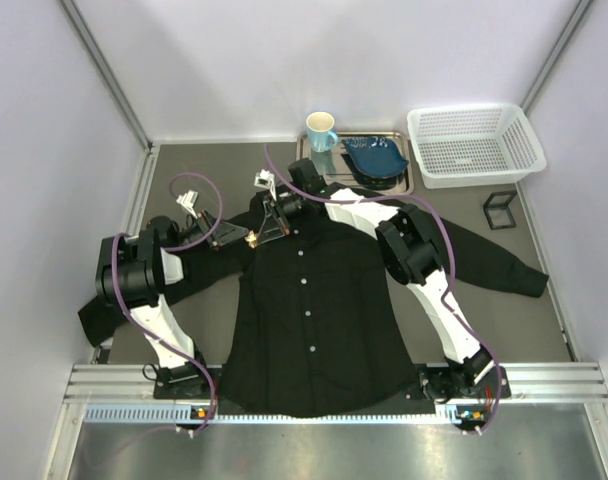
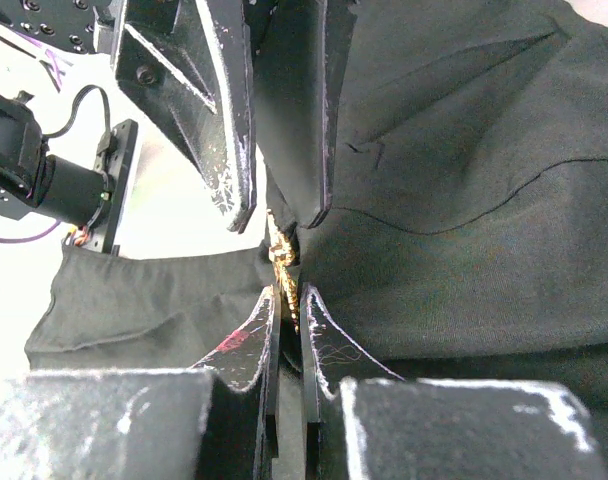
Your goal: Pin the brooch onto the clothing
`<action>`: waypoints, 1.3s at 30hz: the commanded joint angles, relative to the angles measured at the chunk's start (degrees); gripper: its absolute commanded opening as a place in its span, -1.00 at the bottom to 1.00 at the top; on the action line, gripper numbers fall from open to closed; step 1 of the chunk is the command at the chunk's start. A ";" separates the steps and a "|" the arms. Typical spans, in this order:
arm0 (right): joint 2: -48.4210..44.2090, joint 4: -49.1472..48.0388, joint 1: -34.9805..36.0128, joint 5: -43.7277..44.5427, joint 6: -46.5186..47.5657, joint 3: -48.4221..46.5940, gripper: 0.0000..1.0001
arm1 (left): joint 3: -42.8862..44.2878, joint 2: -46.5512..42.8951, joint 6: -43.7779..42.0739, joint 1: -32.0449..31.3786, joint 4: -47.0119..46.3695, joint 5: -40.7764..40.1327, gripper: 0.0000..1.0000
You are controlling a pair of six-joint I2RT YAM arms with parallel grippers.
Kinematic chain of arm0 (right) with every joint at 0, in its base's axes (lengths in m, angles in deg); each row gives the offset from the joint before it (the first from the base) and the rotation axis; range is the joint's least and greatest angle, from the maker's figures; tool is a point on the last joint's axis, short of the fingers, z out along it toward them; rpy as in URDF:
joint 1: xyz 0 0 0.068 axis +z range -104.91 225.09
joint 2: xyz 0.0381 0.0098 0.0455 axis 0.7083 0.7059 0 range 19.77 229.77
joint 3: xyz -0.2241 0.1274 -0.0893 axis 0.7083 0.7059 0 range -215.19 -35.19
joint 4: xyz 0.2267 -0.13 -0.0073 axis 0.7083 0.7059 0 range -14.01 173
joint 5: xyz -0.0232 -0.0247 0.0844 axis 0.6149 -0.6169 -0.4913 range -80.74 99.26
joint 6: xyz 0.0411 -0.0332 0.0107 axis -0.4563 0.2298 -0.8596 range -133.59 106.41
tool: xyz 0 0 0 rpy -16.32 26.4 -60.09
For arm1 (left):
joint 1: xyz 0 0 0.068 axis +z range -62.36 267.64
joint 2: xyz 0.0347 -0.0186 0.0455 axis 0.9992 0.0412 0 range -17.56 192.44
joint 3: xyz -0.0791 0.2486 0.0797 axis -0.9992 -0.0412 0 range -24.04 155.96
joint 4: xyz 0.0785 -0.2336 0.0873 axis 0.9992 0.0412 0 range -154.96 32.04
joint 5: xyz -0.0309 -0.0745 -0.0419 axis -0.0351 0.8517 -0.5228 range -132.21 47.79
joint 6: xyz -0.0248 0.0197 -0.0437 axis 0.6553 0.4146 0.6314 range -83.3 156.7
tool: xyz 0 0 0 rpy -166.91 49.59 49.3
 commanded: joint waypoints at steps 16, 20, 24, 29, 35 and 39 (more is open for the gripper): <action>-1.07 -1.22 -0.48 -2.93 -1.90 -1.41 -1.00 | -0.80 -5.27 -10.00 0.21 6.66 2.62 -0.79; -0.89 -2.01 -0.74 -3.64 -4.10 -1.41 -1.00 | -0.98 -5.62 -11.32 0.12 7.72 2.88 -1.00; -0.89 -4.91 -1.27 -4.60 -7.26 -0.53 -1.00 | -1.33 -6.41 -12.64 0.21 10.00 3.15 -1.00; -1.24 -14.65 -2.58 -5.04 -15.25 2.45 -1.00 | -2.03 -7.46 -14.49 0.21 12.38 3.15 -1.00; -1.42 -26.17 -3.38 -5.92 -24.66 5.97 -1.00 | -2.65 -7.64 -14.22 0.21 12.56 2.71 -1.00; -1.86 -29.26 -3.56 -6.36 -26.95 7.47 -0.96 | -2.56 -7.56 -13.87 0.21 12.38 2.27 -1.00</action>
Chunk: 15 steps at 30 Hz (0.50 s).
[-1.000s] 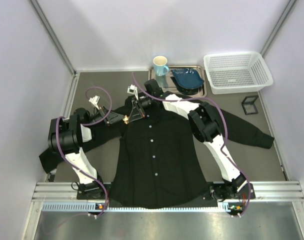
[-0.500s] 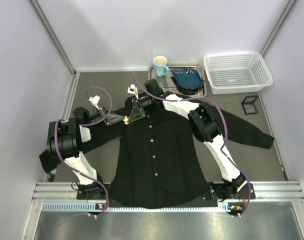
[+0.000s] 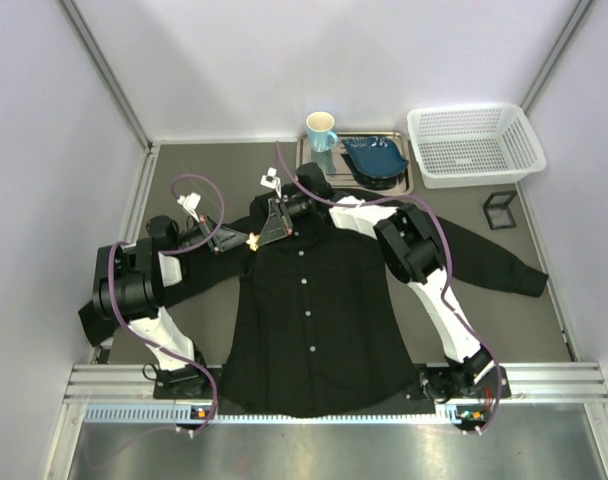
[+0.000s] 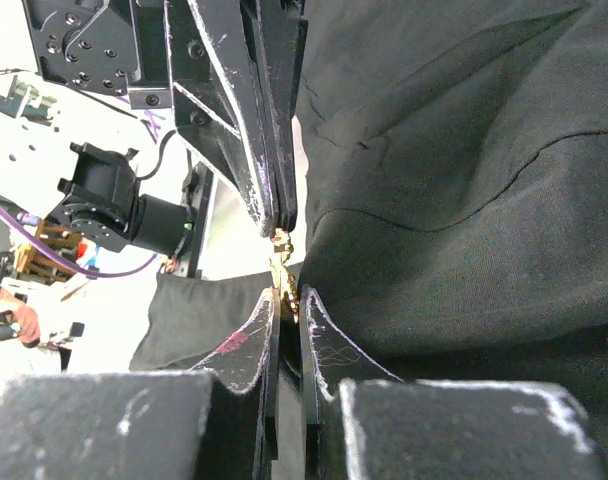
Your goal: Pin the brooch onto the clothing
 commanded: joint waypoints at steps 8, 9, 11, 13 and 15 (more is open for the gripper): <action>-3.28 -10.23 -1.98 -2.00 -2.14 1.73 -0.47 | -0.88 -1.19 -0.71 0.08 0.22 0.41 -1.00; -3.46 -9.87 -2.07 -2.00 -1.18 1.90 -0.40 | -0.62 -1.02 -0.71 -0.01 0.22 0.32 -1.00; -3.81 -8.64 -2.07 -1.82 -0.29 1.99 -0.25 | -0.53 -0.75 -0.71 0.08 0.22 -0.03 -1.00; -3.90 -7.85 -1.98 -1.65 0.50 1.91 -0.25 | -0.35 -0.58 -0.71 -0.01 0.40 -0.21 -1.00; -4.08 -7.15 -1.98 -1.30 1.29 1.82 -0.20 | -0.18 -0.31 -0.80 0.08 0.49 -0.47 -1.00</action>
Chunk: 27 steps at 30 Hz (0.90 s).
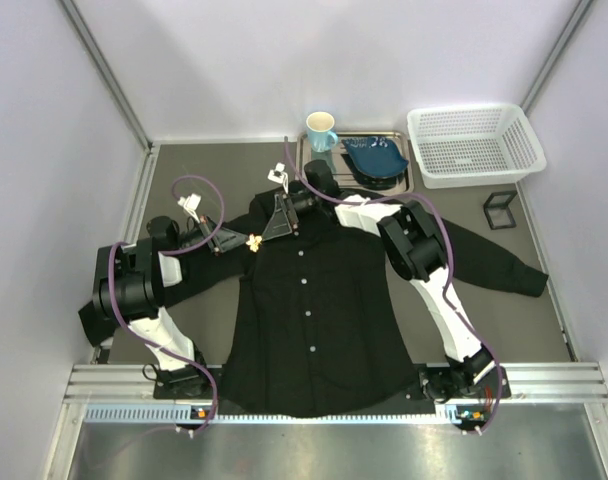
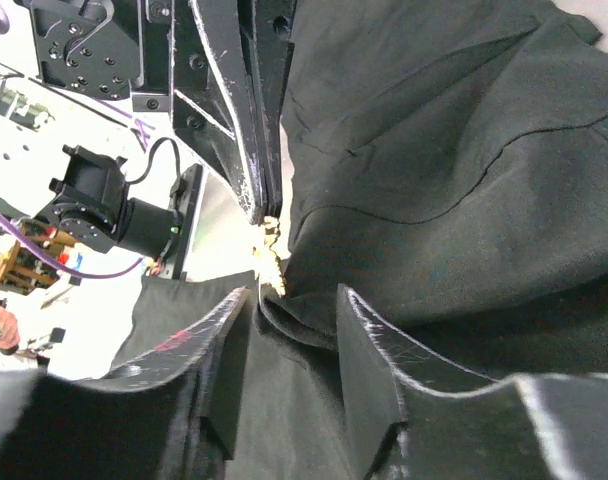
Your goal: Pin the brooch onto the clothing
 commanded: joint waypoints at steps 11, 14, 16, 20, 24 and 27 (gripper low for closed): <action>-8.77 15.57 -3.15 7.73 11.65 -2.50 0.12 | 4.49 -6.50 -18.85 -0.01 24.40 -4.01 -1.00; -11.32 20.58 -5.08 11.06 12.97 -1.19 0.13 | 8.53 -8.87 -31.77 -0.01 36.58 -8.13 -1.00; -13.16 24.36 -6.22 13.78 14.63 0.30 0.15 | 10.04 -9.76 -37.74 -0.10 43.72 -10.86 -1.00; -15.36 32.19 -8.07 18.09 18.77 1.28 0.16 | 13.64 -11.25 -44.97 -2.46 51.64 -18.58 -1.00; -17.48 37.63 -10.44 22.13 21.57 3.03 0.17 | 15.14 -12.75 -50.51 -8.17 56.91 -25.69 -1.00; -18.70 43.79 -12.46 25.73 24.91 2.68 0.18 | 16.45 -15.12 -56.83 -17.21 62.35 -32.28 -0.94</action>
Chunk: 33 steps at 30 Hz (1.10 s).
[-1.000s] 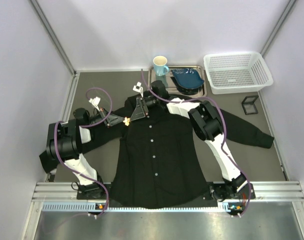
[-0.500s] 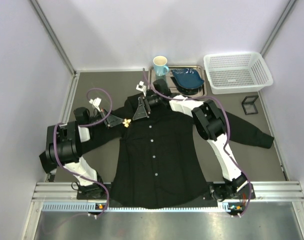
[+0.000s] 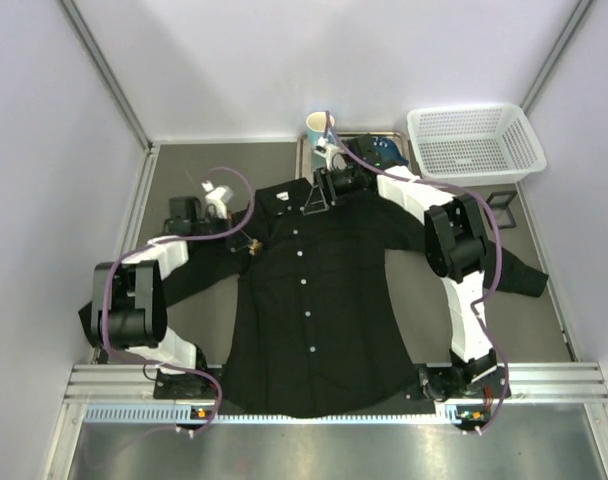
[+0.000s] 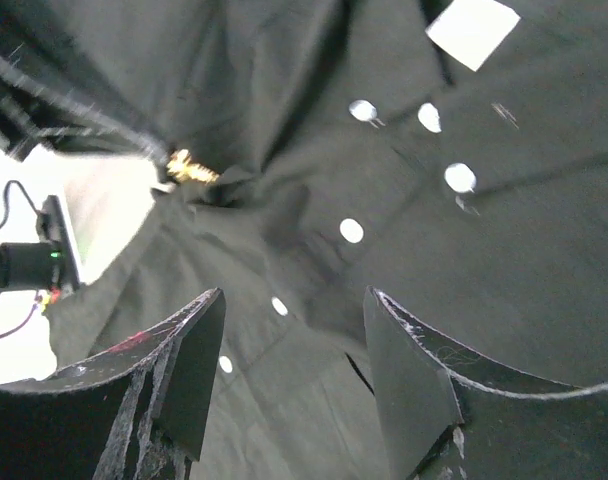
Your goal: Pin the brooch onto the clothing
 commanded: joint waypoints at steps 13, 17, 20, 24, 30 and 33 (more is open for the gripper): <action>-6.90 17.90 -8.09 18.42 20.73 -1.14 0.22 | 17.18 -4.03 -22.50 -9.44 29.14 -11.08 0.07; -3.93 17.72 -8.09 24.90 23.99 -4.65 0.22 | 22.53 1.24 -20.29 -6.45 26.42 -15.10 0.14; -1.72 17.72 -8.18 28.69 25.31 -7.82 0.20 | 26.66 6.08 -17.92 -5.65 25.27 -16.61 0.18; 1.79 17.46 -8.26 31.34 26.45 -11.86 0.18 | 31.77 11.97 -15.10 -1.88 24.83 -17.23 0.25; 4.96 17.37 -8.53 31.70 28.65 -14.59 0.11 | 39.85 20.58 -15.10 -0.20 29.04 -16.70 0.43; 5.75 17.37 -8.53 30.12 29.62 -14.51 0.10 | 42.23 23.22 -15.01 -0.12 30.28 -15.30 0.43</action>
